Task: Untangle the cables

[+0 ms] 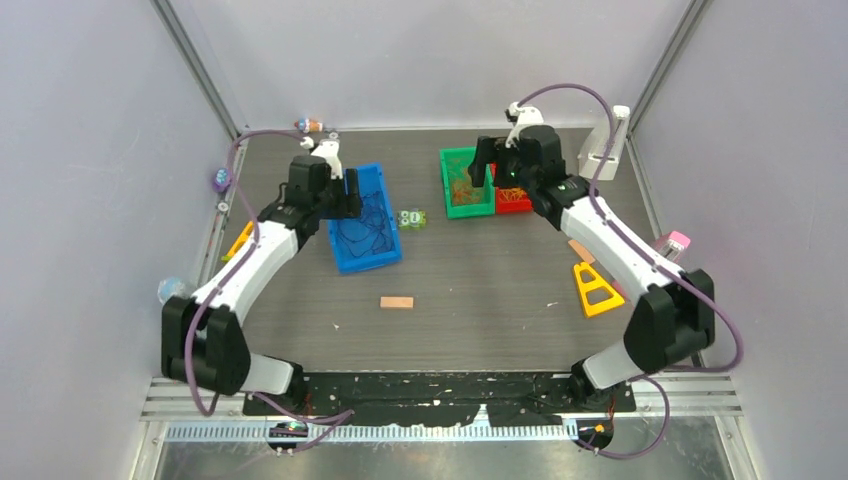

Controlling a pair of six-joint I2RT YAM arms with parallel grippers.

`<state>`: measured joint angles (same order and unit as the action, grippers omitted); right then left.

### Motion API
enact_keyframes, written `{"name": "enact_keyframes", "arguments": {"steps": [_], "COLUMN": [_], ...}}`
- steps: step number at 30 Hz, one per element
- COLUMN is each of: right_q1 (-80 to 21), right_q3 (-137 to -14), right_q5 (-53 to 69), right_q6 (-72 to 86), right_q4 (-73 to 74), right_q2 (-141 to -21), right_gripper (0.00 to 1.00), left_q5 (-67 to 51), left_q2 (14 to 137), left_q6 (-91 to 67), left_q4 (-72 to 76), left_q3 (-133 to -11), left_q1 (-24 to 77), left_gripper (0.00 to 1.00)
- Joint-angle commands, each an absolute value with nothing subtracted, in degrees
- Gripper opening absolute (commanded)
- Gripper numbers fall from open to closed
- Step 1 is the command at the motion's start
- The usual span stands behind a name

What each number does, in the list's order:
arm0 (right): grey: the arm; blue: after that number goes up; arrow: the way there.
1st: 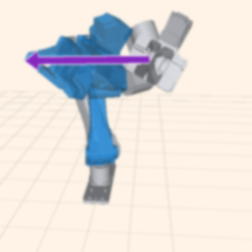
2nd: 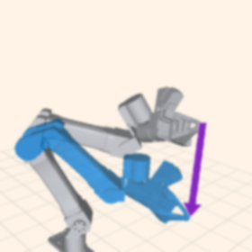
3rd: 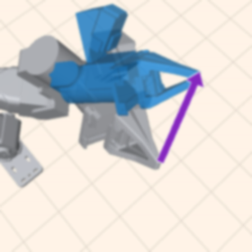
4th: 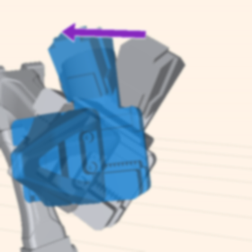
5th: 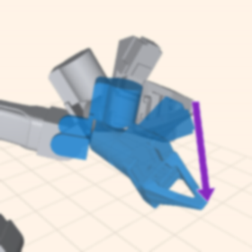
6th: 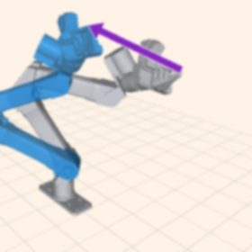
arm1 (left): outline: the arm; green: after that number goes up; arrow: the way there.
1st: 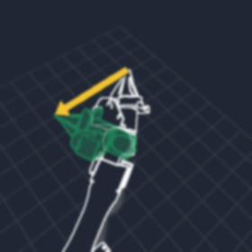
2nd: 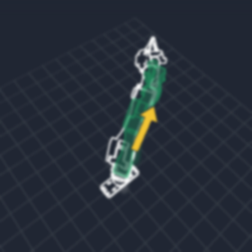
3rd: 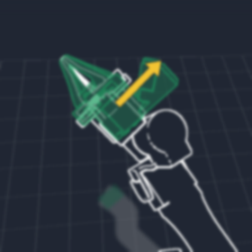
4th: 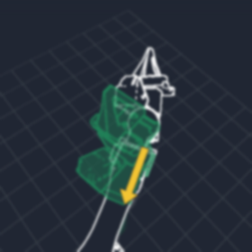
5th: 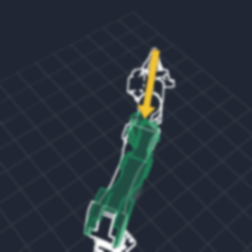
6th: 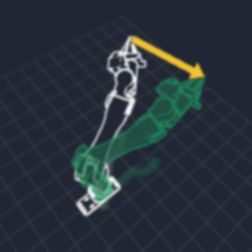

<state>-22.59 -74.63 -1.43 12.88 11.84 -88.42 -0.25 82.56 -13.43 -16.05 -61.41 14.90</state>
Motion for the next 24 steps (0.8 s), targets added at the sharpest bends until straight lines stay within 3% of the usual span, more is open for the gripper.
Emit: {"name": "enact_keyframes", "arguments": {"steps": [1, 4, 5, 12, 20, 24], "right_q1": [-21.6, -20.5, -20.4, -19.1, -18.4, -14.2], "right_q3": [-69.8, -63.4, -62.2, -50.7, -28.8, -22.5], "right_q5": [-1.8, -0.9, -0.8, -2.6, -19.8, -20.6], "right_q6": [10.7, 9.4, 8.9, 6.4, 5.2, 5.1], "right_q4": [7.3, 5.5, 5.2, 3.8, -8.2, -10.5], "right_q2": [-78.5, -72.0, -70.8, -58.2, -39.8, -33.1], "right_gripper": [0.98, 0.98, 0.98, 0.98, 0.95, 0.95], "left_q5": [1.4, 0.7, 0.4, 2.8, 12.5, 18.1], "left_q2": [72.8, 65.6, 63.5, 50.2, 35.8, 34.1], "left_q6": [-14.2, -15.6, -16.3, -17.7, -12.5, -9.9], "left_q4": [-14.1, -11.9, -11.0, -9.8, -5.0, -2.1], "left_q3": [-59.1, -55.0, -53.6, -43.7, -28.5, -25.0], "left_q1": [15.4, 15.4, 15.4, 15.5, 15.5, 14.1], "left_gripper": [0.68, 0.97, 0.99, 1.0, 1.0, 1.0]}}
